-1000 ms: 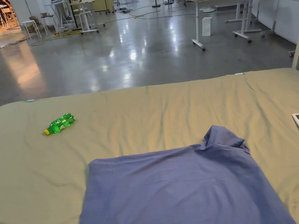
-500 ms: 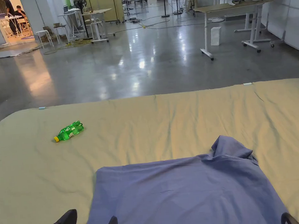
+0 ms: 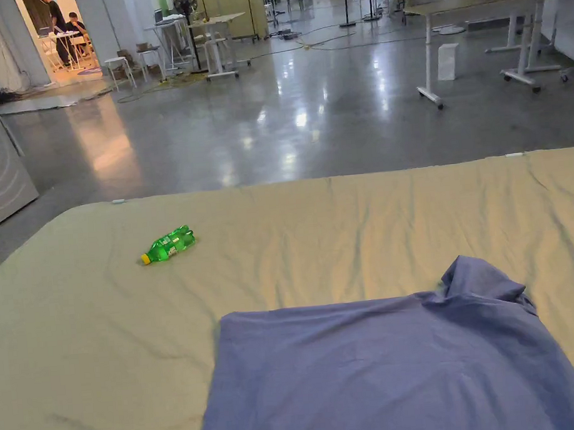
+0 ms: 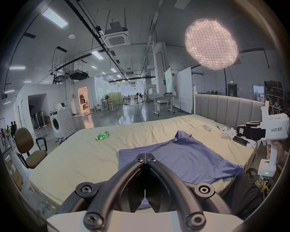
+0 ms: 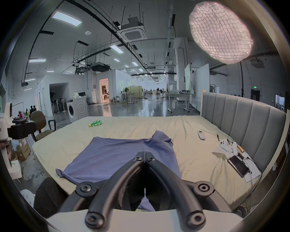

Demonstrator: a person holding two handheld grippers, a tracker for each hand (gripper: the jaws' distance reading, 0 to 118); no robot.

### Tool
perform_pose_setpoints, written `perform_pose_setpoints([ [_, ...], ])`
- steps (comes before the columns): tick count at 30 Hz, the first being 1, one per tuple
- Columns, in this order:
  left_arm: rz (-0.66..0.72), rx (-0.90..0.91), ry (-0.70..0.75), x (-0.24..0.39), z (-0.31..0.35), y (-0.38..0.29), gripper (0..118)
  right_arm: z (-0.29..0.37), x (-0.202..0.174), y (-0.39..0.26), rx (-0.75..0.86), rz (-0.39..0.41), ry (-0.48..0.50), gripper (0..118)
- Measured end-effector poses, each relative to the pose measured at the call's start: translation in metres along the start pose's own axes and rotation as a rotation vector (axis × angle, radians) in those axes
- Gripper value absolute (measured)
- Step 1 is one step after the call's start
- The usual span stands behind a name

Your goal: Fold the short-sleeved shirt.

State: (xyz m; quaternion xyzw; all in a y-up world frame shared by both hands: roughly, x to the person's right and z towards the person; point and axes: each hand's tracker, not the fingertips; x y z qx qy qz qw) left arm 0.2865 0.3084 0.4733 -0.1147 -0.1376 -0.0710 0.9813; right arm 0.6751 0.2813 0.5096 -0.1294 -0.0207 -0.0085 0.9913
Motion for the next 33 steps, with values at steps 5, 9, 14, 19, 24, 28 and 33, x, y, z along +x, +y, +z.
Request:
perform_pose_setpoints([
  [5, 0.014, -0.033, 0.031, -0.011, -0.001, -0.004, 0, 0.000, 0.001, 0.000, -0.001, -0.038, 0.010, 0],
  [9, 0.145, -0.092, 0.043, -0.034, -0.006, -0.011, 0, 0.001, 0.003, -0.004, -0.008, -0.043, 0.015, 0],
  [14, 0.136, -0.171, 0.122, -0.060, -0.017, -0.032, 0, 0.001, 0.004, -0.012, -0.029, -0.050, 0.014, 0],
  [19, 0.240, -0.316, 0.080, -0.087, -0.051, -0.077, 16, -0.005, 0.008, -0.022, -0.080, -0.101, 0.019, 0],
  [24, 0.289, -0.508, 0.090, -0.100, -0.095, -0.134, 75, -0.007, 0.010, -0.027, -0.113, -0.099, 0.013, 0],
  [28, 0.311, -0.609, 0.051, -0.106, -0.119, -0.166, 75, -0.007, 0.014, -0.029, -0.136, -0.097, 0.005, 0],
  [33, 0.337, -0.679, -0.003, -0.116, -0.141, -0.169, 69, -0.007, 0.017, -0.032, -0.147, -0.153, 0.006, 0],
])
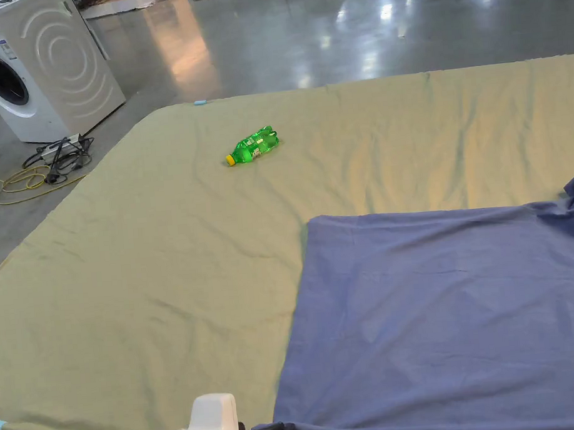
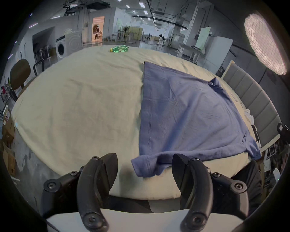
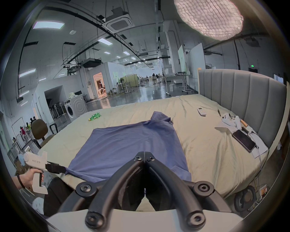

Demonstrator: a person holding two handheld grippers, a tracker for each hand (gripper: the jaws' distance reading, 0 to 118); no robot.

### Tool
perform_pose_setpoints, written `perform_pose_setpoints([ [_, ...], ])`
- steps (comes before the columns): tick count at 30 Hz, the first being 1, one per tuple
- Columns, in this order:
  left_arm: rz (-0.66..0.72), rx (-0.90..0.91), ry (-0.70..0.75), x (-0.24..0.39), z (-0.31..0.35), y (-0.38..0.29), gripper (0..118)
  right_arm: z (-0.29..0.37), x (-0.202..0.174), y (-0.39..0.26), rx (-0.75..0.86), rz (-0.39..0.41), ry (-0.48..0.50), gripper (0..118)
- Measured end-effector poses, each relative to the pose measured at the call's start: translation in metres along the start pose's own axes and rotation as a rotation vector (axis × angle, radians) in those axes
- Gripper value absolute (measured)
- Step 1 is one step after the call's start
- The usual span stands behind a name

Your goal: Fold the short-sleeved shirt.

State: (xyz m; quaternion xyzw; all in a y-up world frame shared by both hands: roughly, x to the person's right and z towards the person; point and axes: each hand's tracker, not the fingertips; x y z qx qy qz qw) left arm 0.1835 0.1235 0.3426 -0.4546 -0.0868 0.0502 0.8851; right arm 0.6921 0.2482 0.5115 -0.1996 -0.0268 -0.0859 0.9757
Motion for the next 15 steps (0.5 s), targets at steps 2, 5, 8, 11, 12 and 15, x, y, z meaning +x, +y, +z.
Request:
perform_pose_setpoints([
  [2, -0.033, -0.017, 0.033, 0.006, -0.003, 0.005, 65, -0.001, 0.001, -0.002, -0.006, -0.009, -0.005, 0],
  [5, -0.042, -0.120, 0.017, 0.004, -0.019, 0.007, 63, 0.000, 0.002, -0.005, -0.016, -0.007, -0.010, 0],
  [8, -0.072, -0.116, 0.029, 0.007, -0.020, 0.010, 44, 0.003, 0.003, -0.008, -0.026, 0.003, -0.016, 0],
  [11, -0.100, -0.090, -0.003, 0.015, -0.010, 0.011, 12, 0.008, 0.007, -0.009, -0.023, 0.012, -0.033, 0],
  [12, -0.099, -0.100, -0.003, 0.019, -0.012, 0.010, 11, 0.009, 0.010, -0.009, -0.023, 0.008, -0.038, 0],
  [15, -0.199, -0.138, 0.033, 0.033, -0.021, 0.005, 9, 0.013, 0.020, -0.010, -0.023, 0.003, -0.061, 0],
])
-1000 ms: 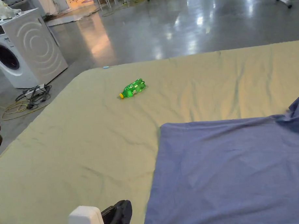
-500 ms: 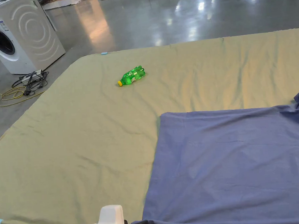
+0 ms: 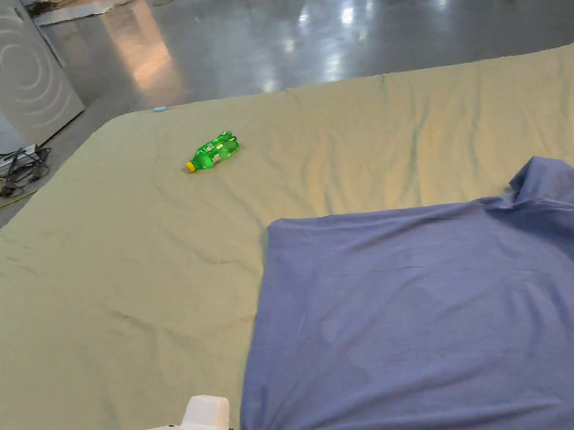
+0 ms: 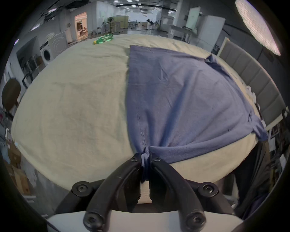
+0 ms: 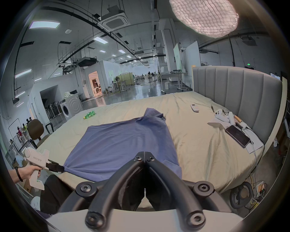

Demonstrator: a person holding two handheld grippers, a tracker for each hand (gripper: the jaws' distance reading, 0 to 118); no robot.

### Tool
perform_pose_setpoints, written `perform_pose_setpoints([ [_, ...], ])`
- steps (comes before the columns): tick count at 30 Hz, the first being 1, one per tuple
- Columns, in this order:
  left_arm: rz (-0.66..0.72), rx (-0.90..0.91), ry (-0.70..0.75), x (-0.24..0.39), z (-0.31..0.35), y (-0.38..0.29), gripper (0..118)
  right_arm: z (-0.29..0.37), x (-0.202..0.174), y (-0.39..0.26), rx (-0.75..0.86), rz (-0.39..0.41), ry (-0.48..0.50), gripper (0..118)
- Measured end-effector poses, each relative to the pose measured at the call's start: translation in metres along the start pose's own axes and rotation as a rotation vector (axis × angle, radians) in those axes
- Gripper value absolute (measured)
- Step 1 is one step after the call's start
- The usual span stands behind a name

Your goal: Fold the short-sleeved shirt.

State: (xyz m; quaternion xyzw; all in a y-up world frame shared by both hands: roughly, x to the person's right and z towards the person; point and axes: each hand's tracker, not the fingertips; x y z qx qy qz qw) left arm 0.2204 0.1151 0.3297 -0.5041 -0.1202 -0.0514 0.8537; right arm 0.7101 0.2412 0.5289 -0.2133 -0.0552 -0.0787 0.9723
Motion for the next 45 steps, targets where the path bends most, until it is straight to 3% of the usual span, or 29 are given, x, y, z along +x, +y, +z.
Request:
perform_pose_setpoints([
  [4, -0.162, -0.037, 0.037, 0.016, -0.001, 0.005, 9, 0.004, 0.018, -0.001, -0.016, 0.072, -0.115, 0],
  [7, -0.169, -0.051, 0.041, 0.016, -0.008, 0.007, 9, -0.001, 0.034, -0.009, -0.087, 0.140, -0.204, 6],
  [8, -0.167, -0.051, 0.041, 0.015, -0.007, 0.006, 9, -0.006, 0.041, -0.015, -0.123, 0.142, -0.212, 24],
  [9, -0.164, -0.050, 0.040, 0.015, -0.006, 0.006, 9, -0.011, 0.047, -0.020, -0.164, 0.134, -0.214, 56],
  [10, -0.159, -0.047, 0.037, 0.009, -0.010, 0.004, 9, -0.018, 0.053, -0.025, -0.211, 0.115, -0.197, 73],
  [11, -0.154, -0.045, 0.034, 0.007, -0.010, 0.003, 9, -0.024, 0.057, -0.032, -0.239, 0.102, -0.192, 75],
  [20, -0.142, -0.048, 0.036, 0.012, -0.008, 0.003, 9, -0.093, 0.061, -0.070, -0.464, 0.077, -0.135, 72],
  [21, -0.141, -0.048, 0.036, 0.012, -0.008, 0.003, 9, -0.101, 0.061, -0.072, -0.490, 0.082, -0.136, 60],
  [23, -0.138, -0.045, 0.035, 0.005, -0.011, 0.003, 9, -0.110, 0.063, -0.074, -0.538, 0.077, -0.108, 14],
  [24, -0.135, -0.044, 0.034, 0.005, -0.011, 0.002, 9, -0.111, 0.064, -0.073, -0.542, 0.072, -0.067, 6],
  [29, -0.125, -0.010, 0.023, 0.003, 0.002, -0.001, 9, -0.106, 0.064, -0.071, -0.529, 0.085, -0.067, 5],
  [37, -0.089, 0.077, 0.011, 0.000, 0.029, -0.001, 8, -0.088, 0.067, -0.045, -0.453, -0.023, -0.037, 5],
  [45, -0.093, 0.177, -0.022, -0.009, 0.029, 0.071, 8, -0.137, 0.055, 0.038, -0.352, 0.038, 0.006, 4],
])
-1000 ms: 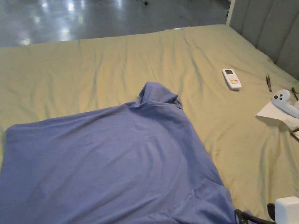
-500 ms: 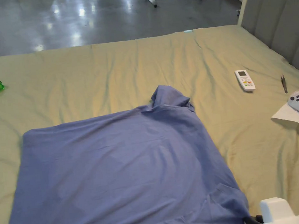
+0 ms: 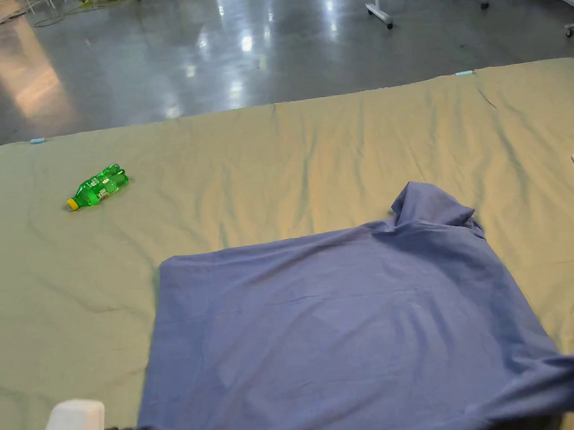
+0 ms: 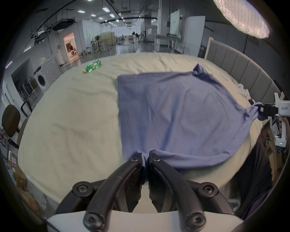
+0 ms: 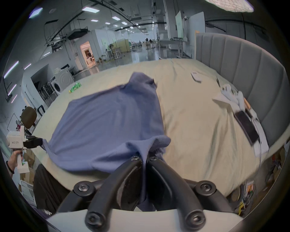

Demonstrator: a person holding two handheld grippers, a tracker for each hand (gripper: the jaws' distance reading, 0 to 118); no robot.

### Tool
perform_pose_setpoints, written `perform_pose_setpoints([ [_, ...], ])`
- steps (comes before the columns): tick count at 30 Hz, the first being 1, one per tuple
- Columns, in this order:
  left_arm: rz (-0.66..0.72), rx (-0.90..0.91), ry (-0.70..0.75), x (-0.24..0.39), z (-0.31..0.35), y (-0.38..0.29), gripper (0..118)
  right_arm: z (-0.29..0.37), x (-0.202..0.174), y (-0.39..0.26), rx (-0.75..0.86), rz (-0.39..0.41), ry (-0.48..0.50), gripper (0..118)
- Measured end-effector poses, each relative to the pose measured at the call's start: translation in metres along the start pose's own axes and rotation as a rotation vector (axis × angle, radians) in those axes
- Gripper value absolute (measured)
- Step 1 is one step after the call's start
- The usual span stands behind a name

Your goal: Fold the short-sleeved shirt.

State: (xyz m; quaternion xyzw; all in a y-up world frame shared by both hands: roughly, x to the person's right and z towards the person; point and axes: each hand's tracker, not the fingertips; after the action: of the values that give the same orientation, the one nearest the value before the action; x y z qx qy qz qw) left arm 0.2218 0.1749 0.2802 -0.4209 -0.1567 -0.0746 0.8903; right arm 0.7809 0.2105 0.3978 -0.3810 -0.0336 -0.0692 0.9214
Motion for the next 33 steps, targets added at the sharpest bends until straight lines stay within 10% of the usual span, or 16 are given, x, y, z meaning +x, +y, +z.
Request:
perform_pose_setpoints([
  [15, 0.193, -0.087, 0.040, -0.043, -0.156, 0.128, 8, -0.213, 0.029, 0.096, -0.264, 0.006, -0.068, 5],
  [17, 0.170, -0.106, 0.069, -0.038, -0.160, 0.123, 20, -0.212, 0.033, 0.093, -0.232, -0.013, -0.063, 17],
  [18, 0.158, -0.114, 0.075, -0.038, -0.161, 0.121, 45, -0.210, 0.036, 0.094, -0.214, -0.024, -0.059, 31],
  [20, 0.146, -0.107, 0.073, -0.040, -0.147, 0.118, 79, -0.197, 0.041, 0.097, -0.199, -0.039, -0.064, 58],
  [33, -0.056, 0.603, 0.110, 0.033, 0.136, 0.069, 80, 0.077, 0.002, 0.056, 0.513, -0.017, 0.018, 63],
])
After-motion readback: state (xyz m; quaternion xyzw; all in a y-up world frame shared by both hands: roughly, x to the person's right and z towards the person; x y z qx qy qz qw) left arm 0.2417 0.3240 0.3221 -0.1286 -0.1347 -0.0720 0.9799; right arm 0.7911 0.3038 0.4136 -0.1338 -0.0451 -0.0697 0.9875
